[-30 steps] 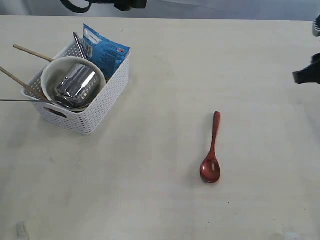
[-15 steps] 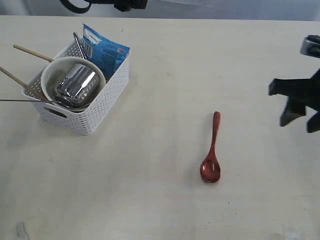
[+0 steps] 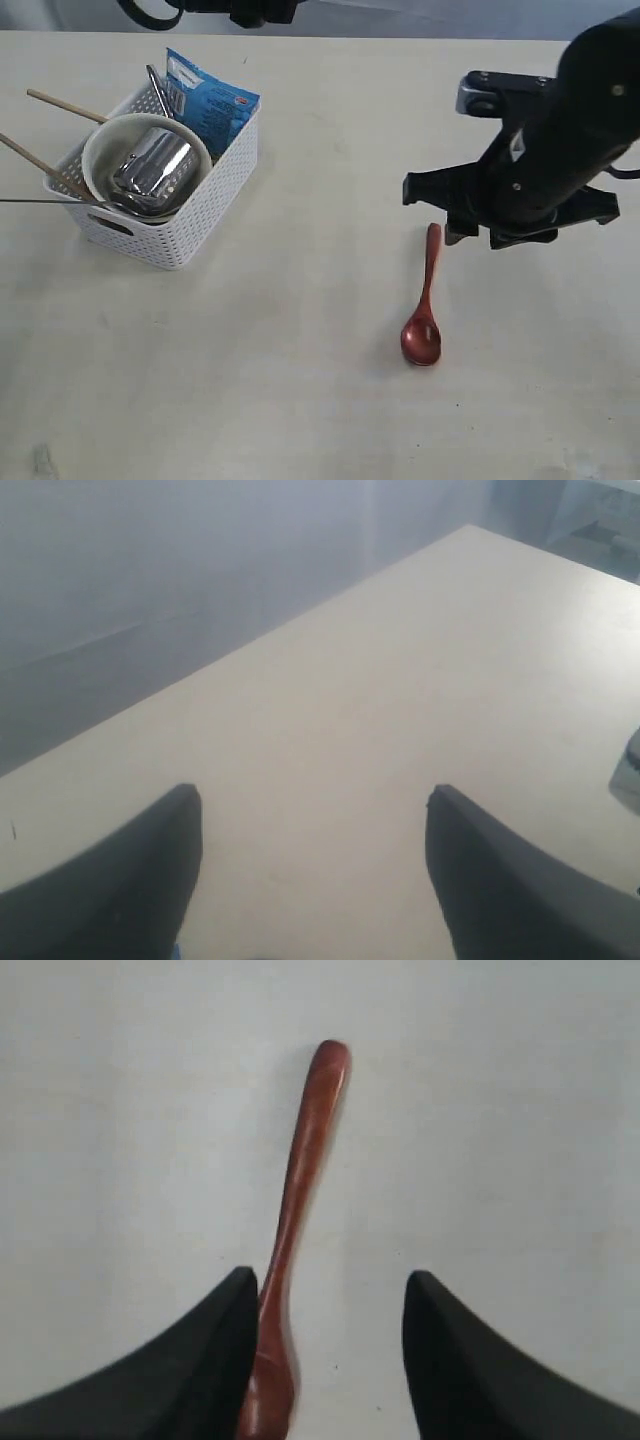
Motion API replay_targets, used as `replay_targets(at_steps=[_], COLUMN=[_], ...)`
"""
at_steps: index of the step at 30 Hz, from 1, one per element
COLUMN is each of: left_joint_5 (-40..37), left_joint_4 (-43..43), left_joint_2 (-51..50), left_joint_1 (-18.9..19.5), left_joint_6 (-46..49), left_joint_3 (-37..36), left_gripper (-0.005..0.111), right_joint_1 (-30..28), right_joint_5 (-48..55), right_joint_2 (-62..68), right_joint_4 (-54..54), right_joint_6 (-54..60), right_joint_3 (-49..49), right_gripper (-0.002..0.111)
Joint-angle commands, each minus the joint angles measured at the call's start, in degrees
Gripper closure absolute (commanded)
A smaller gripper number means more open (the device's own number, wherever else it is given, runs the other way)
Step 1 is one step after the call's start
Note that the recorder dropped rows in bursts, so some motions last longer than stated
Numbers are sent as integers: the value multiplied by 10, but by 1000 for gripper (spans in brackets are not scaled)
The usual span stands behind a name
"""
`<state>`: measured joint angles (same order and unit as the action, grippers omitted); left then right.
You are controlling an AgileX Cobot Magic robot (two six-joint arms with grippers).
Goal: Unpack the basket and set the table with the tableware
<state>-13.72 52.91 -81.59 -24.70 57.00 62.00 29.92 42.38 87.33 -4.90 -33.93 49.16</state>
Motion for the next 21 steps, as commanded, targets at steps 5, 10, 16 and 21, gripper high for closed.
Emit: replay_targets(at_steps=[5,10,16,21], left_joint_5=[-8,-8,-8,-8], left_joint_4=[1,1,1,1], left_joint_2=[3,3,3,3], left_joint_1=[2,2,2,2], left_joint_6=[0,0,0,0], left_joint_3=[-3,-3,-3,-3], left_gripper=[45,45,45,45], right_joint_1=[23,23,23,23], right_joint_5=[3,-38,-73,-75], right_joint_2=[117,147,159,177], right_joint_4=[-51,-51,-48,-52], right_joint_6=[-43,-43,-44,-46], right_joint_3=[53,55,55,55], right_gripper=[65,65,65,65])
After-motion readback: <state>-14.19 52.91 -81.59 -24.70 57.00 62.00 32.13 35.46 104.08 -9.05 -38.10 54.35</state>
